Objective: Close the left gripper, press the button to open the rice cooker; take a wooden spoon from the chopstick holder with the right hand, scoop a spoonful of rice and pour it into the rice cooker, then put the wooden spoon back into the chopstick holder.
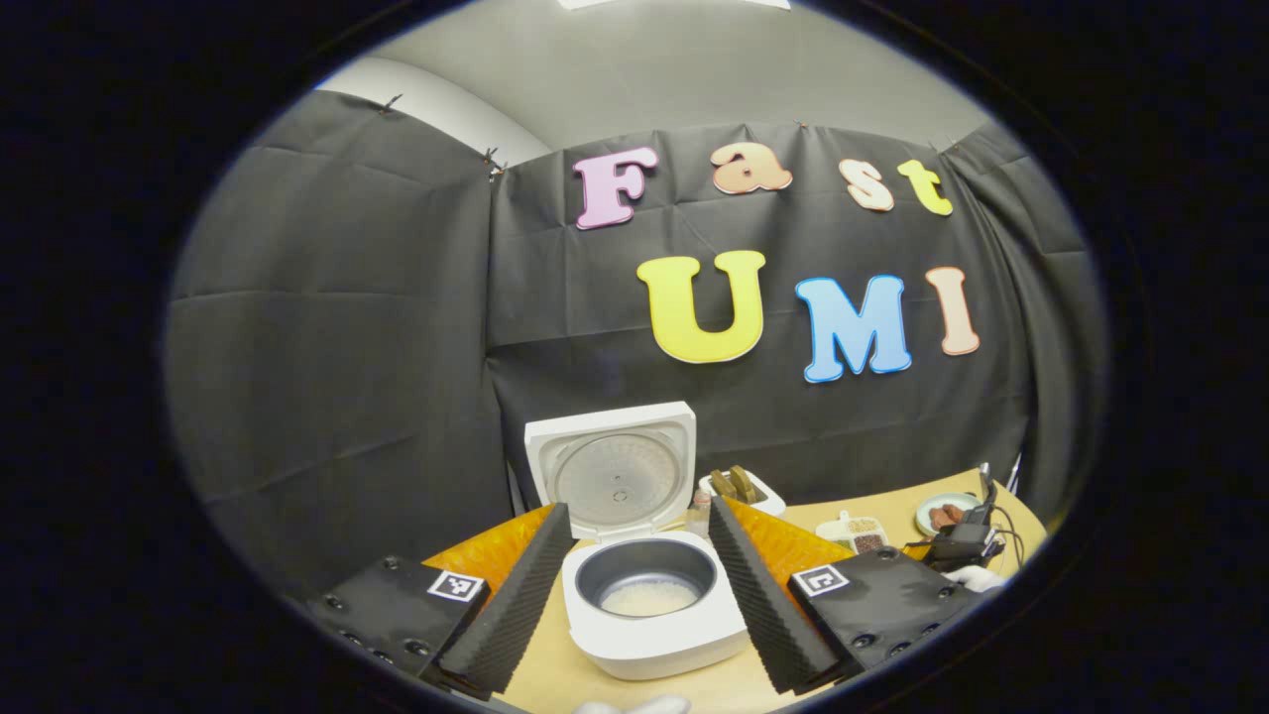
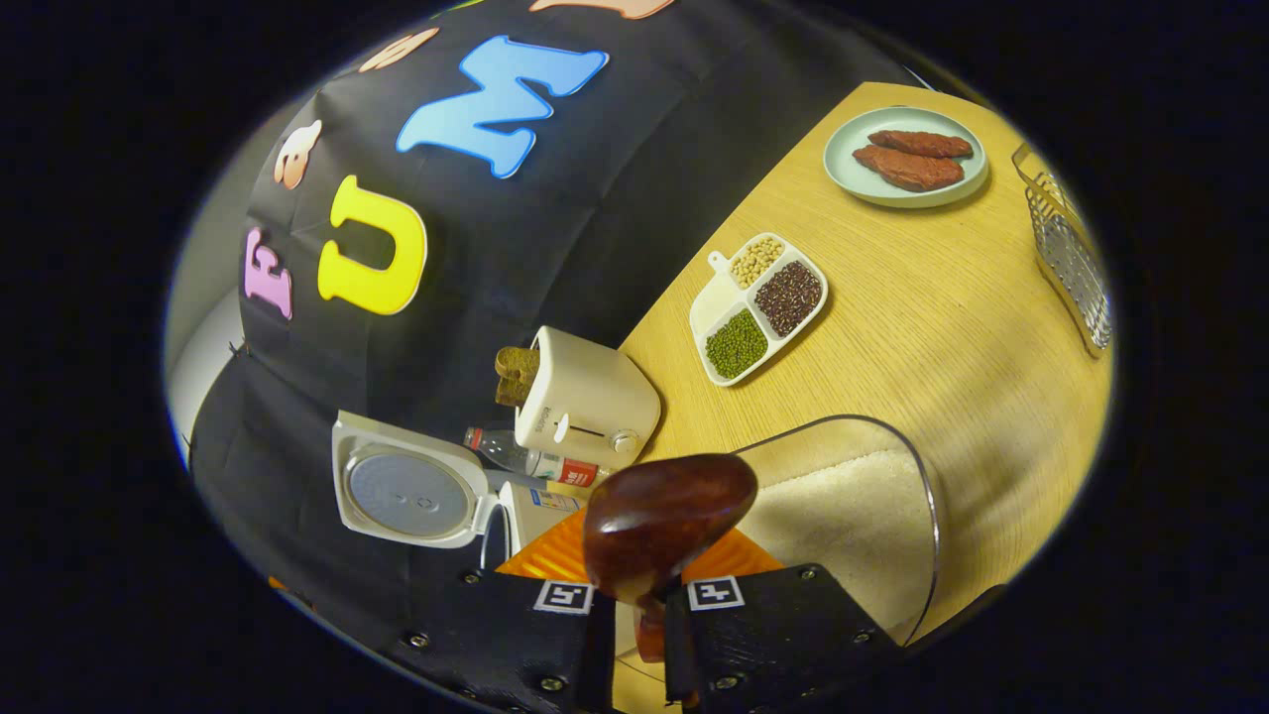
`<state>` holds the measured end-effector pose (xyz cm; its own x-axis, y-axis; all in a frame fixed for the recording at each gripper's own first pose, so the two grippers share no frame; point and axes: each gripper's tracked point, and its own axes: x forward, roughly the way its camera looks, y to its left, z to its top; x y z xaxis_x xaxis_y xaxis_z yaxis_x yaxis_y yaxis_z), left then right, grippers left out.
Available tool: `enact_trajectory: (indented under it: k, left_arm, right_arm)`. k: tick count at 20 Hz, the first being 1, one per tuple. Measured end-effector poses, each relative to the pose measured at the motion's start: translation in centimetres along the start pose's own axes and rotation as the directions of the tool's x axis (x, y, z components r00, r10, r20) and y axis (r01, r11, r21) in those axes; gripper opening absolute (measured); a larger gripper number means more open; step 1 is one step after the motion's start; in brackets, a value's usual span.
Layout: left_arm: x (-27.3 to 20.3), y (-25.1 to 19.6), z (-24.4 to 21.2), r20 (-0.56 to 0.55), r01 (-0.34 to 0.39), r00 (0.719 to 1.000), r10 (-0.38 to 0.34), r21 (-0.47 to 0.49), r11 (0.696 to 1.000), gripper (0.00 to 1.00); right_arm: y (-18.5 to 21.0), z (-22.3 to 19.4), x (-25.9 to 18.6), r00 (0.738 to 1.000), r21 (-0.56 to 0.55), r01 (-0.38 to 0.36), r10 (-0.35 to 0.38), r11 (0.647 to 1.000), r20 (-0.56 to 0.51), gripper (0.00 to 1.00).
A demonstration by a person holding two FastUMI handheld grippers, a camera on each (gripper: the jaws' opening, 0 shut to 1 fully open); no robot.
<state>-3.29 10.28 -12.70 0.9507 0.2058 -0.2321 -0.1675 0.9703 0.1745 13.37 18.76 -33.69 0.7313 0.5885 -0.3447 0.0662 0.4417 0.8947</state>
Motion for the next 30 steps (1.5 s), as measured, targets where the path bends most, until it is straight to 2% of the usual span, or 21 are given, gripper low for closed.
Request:
enact_trajectory:
  k: [4, 7, 14, 15, 16, 18, 19, 20, 22, 30]
  left_arm:
    - [0.0, -0.5, 0.5, 0.002, 0.005, 1.0, -0.005, 0.018, 1.0, 0.95]
    - [0.0, -1.1, 0.7, 0.006, 0.015, 1.0, -0.015, 0.024, 1.0, 0.95]
    - [0.4, -1.4, 0.5, -0.006, 0.027, 1.0, -0.027, 0.012, 1.0, 0.96]
    - [0.4, -1.3, 0.6, -0.004, 0.026, 1.0, -0.026, 0.013, 1.0, 0.97]
    - [0.4, -1.2, 0.7, -0.001, 0.025, 1.0, -0.025, 0.014, 1.0, 0.97]
    - [0.2, -0.9, 1.0, 0.014, 0.023, 1.0, -0.023, 0.012, 1.0, 0.97]
    - [0.2, -0.8, 1.0, 0.016, 0.022, 1.0, -0.022, 0.013, 1.0, 0.97]
    - [0.3, -0.6, 0.9, 0.019, 0.021, 1.0, -0.021, 0.014, 1.0, 0.98]
    - [0.2, -0.1, 0.8, 0.026, 0.015, 1.0, -0.016, 0.012, 1.0, 0.98]
    - [0.2, 3.0, -0.5, 0.04, -0.041, 0.998, 0.043, -0.049, 0.998, 0.98]
  right_arm:
    - [-0.6, 1.8, -1.0, 0.999, 0.1, -0.033, 0.029, 0.994, 0.039, 0.2]
    - [-1.1, 2.4, -1.4, 0.998, 0.095, -0.027, 0.022, 0.995, 0.052, 0.2]
    - [0.8, 3.2, -2.0, 0.995, 0.151, -0.074, 0.063, 0.986, 0.073, 0.2]
    - [1.4, 3.3, -2.1, 0.994, 0.166, -0.084, 0.072, 0.983, 0.076, 0.24]
    - [1.8, 3.5, -2.1, 0.994, 0.169, -0.089, 0.077, 0.982, 0.078, 0.2]
    - [3.4, 3.7, -2.1, 0.993, 0.152, -0.1, 0.089, 0.983, 0.081, 0.2]
    - [4.4, 3.8, -2.1, 0.992, 0.147, -0.11, 0.099, 0.983, 0.08, 0.15]
    - [5.5, 3.8, -2.0, 0.991, 0.149, -0.121, 0.11, 0.981, 0.077, 0.2]
    - [8.0, 3.5, -1.7, 0.989, 0.158, -0.141, 0.132, 0.977, 0.066, 0.2]
    - [18.8, -1.2, 3.1, 0.975, 0.117, -0.209, 0.217, 0.971, -0.054, 0.2]
